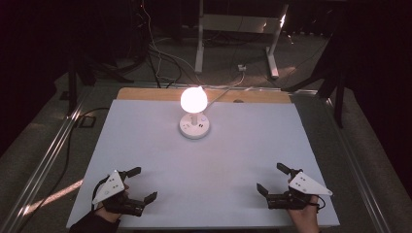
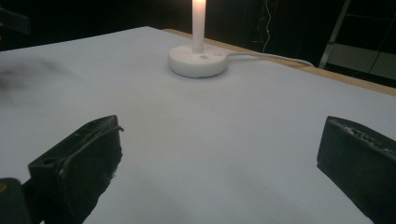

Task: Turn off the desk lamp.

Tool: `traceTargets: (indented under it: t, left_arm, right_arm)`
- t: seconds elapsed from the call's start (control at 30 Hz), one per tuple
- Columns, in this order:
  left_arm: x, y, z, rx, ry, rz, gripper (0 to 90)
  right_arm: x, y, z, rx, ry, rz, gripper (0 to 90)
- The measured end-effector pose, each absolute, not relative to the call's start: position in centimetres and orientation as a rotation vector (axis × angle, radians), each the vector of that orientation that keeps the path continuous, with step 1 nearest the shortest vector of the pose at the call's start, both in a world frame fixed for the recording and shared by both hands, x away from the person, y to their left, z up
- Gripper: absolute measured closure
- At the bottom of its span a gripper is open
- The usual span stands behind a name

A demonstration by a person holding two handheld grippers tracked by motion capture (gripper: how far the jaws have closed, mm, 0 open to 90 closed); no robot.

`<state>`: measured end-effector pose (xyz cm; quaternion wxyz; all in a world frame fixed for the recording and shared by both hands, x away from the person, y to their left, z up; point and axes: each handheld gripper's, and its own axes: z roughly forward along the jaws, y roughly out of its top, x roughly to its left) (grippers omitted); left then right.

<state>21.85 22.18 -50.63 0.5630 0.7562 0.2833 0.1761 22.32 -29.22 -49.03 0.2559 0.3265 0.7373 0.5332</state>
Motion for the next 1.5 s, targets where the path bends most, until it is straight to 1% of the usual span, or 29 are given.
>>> traceTargets:
  t: [0.5,0.9,1.27,1.5]
  left_arm:
    - [21.7,22.0,-50.6,1.788,0.651,0.409,0.5]
    - [21.8,21.6,-50.3,1.795,0.64,0.368,0.5]
    - [22.5,21.2,-49.0,1.803,0.634,0.351,0.5]
    - [23.3,21.1,-47.7,1.826,0.613,0.376,0.5]
  right_arm:
    - [22.2,-29.2,-48.9,0.896,1.988,1.462,0.0]
    - [22.1,-29.1,-48.9,0.91,1.976,1.461,0.0]
    - [22.0,-28.9,-48.8,0.918,1.972,1.467,0.0]
    - [22.0,-29.0,-48.8,0.918,1.966,1.469,0.0]
